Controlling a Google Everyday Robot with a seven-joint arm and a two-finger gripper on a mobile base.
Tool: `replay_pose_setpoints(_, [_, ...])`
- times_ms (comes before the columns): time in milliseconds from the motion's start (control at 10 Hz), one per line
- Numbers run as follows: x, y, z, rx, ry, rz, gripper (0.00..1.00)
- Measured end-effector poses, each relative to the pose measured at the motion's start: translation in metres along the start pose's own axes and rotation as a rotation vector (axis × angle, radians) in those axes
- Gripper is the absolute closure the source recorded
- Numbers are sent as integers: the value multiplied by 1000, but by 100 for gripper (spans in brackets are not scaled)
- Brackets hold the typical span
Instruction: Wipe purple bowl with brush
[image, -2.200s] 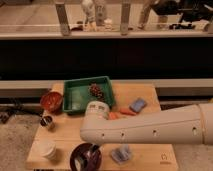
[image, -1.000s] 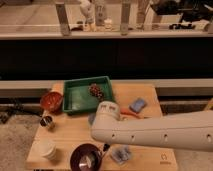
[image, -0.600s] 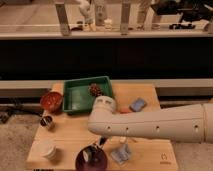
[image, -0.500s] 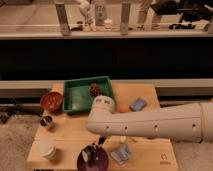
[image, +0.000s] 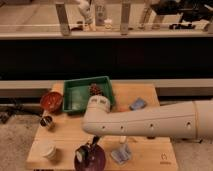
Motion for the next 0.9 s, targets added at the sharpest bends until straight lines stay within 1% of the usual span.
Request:
replay_pose_setpoints(200, [-9, -1, -2, 7, -18, -16, 100])
replay_pose_setpoints(400, [-17, 3, -3, -1, -31, -23, 100])
replay_pose_setpoints(700, [-20, 18, -7, -20, -29, -5, 100])
replay_pose_setpoints(900, [-19, 30, -9, -40, -23, 11, 100])
